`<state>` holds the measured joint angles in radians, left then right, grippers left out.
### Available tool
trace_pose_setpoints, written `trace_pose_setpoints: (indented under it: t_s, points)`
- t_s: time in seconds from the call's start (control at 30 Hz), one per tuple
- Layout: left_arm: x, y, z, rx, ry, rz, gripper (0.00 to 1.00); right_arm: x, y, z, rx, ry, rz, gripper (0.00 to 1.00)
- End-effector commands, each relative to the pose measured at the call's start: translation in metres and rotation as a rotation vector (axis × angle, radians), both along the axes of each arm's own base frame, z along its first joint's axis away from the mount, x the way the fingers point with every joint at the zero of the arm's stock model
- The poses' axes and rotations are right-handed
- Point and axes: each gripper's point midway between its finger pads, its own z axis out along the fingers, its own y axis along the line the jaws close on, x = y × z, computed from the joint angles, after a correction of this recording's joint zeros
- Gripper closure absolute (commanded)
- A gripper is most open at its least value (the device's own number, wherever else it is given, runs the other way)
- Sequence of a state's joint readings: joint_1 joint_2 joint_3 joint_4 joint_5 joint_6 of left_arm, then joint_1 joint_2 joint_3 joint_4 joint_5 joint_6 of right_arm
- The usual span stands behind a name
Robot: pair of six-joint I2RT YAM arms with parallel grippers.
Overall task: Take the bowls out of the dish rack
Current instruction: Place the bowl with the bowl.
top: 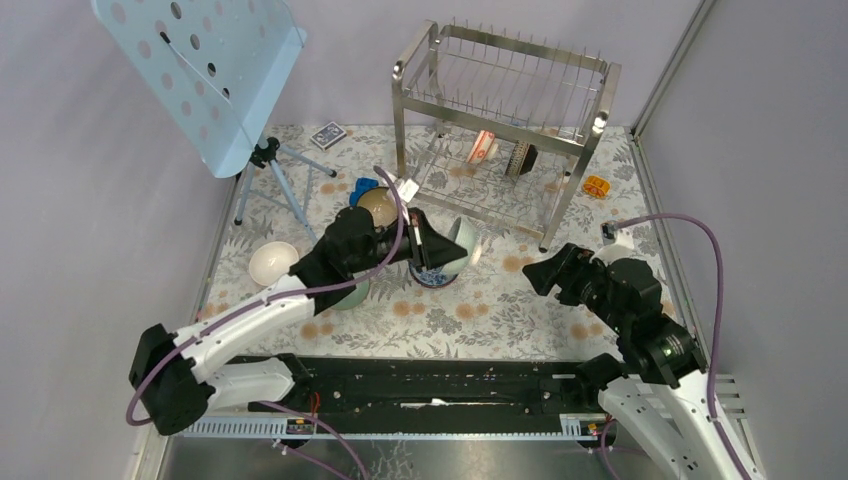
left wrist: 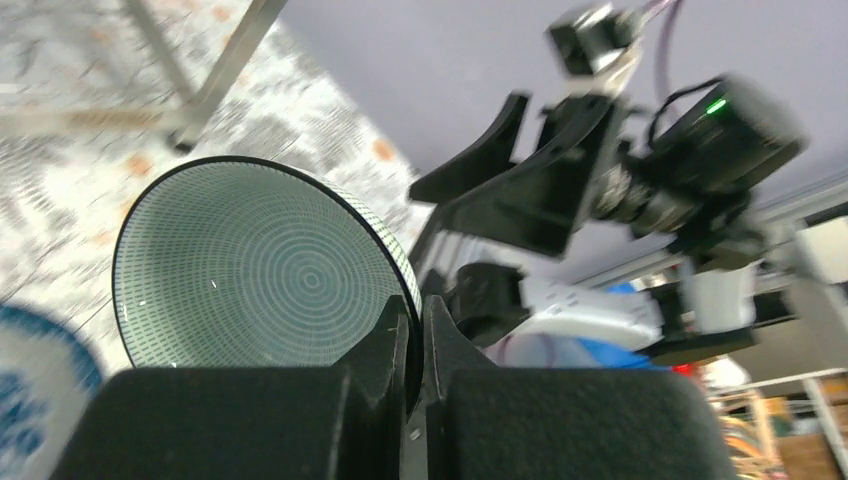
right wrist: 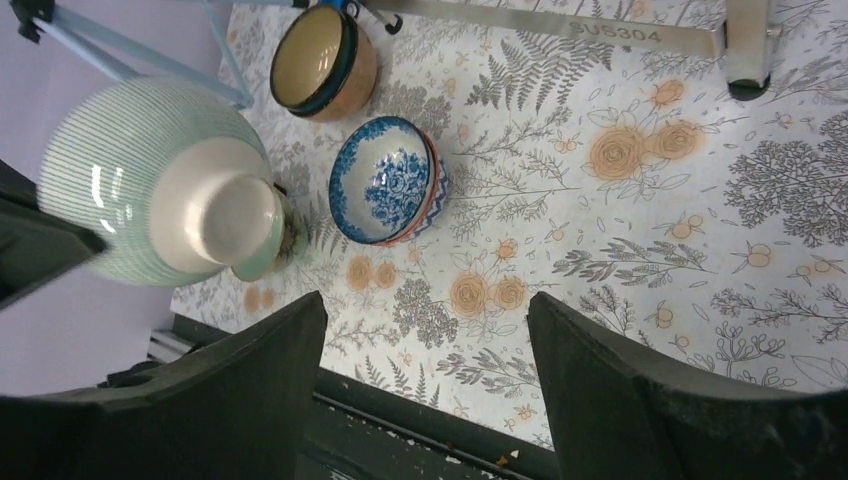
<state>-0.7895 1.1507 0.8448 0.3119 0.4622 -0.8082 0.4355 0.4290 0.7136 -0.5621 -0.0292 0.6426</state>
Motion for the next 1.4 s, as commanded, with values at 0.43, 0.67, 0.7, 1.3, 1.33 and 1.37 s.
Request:
trace_pose_setpoints:
  t_s: [0.43,0.67,0.7,1.3,1.33,1.37]
  points:
    - [-0.063,0.038,-0.054,0.544,-0.624,0.03,1.0,0.004,0.033,0.012,-0.063,0.084,0.223,0.26]
    - [-0.091,0.025,-0.088,0.753,-0.856,-0.158,1.0,0.003,0.04,0.01,-0.12,0.166,0.287,0.27]
    - [-0.094,0.024,-0.095,0.776,-0.88,-0.186,1.0,0.001,0.04,0.008,-0.137,0.178,0.3,0.28]
    - [-0.149,0.024,-0.159,0.834,-0.981,-0.53,1.0,-0.025,0.118,-0.026,-0.402,0.211,0.49,0.35]
    - [-0.149,0.026,-0.161,0.848,-0.99,-0.537,1.0,-0.027,0.122,-0.027,-0.413,0.213,0.503,0.36]
    - [-0.149,0.027,-0.162,0.858,-1.001,-0.543,1.0,-0.029,0.125,-0.029,-0.428,0.217,0.514,0.37]
